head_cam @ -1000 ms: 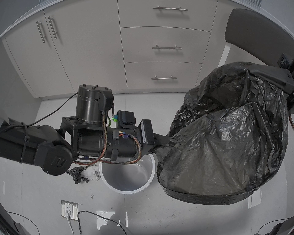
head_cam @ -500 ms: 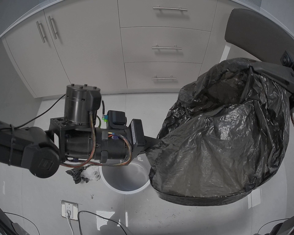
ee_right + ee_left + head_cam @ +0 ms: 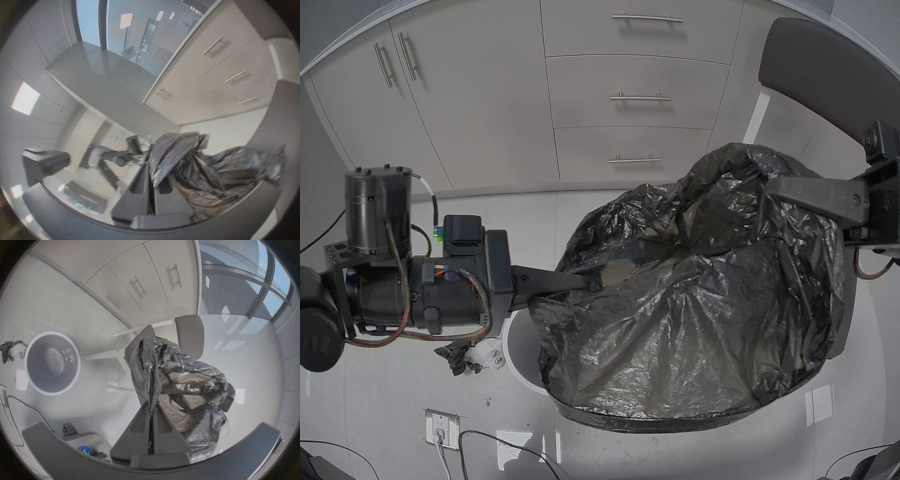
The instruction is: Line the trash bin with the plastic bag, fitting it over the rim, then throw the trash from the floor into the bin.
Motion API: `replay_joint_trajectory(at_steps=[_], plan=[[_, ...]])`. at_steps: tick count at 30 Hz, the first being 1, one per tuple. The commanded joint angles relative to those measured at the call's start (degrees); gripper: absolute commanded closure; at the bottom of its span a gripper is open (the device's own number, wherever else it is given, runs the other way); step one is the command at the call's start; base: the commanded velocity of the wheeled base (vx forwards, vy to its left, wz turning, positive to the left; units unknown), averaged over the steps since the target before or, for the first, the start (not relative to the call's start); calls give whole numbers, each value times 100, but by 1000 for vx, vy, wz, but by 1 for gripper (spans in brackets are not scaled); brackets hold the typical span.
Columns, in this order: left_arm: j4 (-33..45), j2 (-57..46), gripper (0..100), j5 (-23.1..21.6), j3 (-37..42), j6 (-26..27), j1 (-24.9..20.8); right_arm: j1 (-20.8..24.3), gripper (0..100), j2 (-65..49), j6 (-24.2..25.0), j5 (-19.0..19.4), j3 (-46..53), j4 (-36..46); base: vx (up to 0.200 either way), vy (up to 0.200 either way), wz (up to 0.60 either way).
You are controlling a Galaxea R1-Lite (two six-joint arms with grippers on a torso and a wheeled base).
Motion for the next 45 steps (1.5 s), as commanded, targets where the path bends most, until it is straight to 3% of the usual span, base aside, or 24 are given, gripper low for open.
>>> replay_joint_trajectory(at_steps=[1,2,4,10,15,16,19,27,31,45], plan=[[465,-915,100,-1,318,-11,194,1174,100,339,-1263,-2126,240,113,0,0,0],[509,-1029,100,8,362,-20,203,1411,100,435,-1351,-2486,222,105,0,0,0],[553,-1249,100,17,415,-20,256,1622,100,585,-1325,-2645,117,25,0,0,0],[949,-1811,100,17,476,-20,431,1842,100,963,-1166,-2706,-6,-599,0,0,0],[1028,-1899,100,34,476,-38,669,1921,100,1182,-1105,-2741,-191,-634,0,0,0],[1054,-2075,100,17,503,-47,976,2123,100,1420,-1070,-2996,-428,-634,0,0,0],[1054,-2233,100,17,546,-47,1135,2255,100,1675,-1070,-3181,-621,-616,0,0,0],[1045,-2137,100,17,722,-29,1513,2343,100,2167,-1096,-3383,-947,-634,0,0,0],[1001,-1846,100,17,713,-11,1908,2422,100,2545,-1114,-3585,-1175,-634,0,0,0],[993,-1425,100,-27,731,-29,2180,2448,100,3476,-1114,-3655,-1641,-643,0,0,0]])
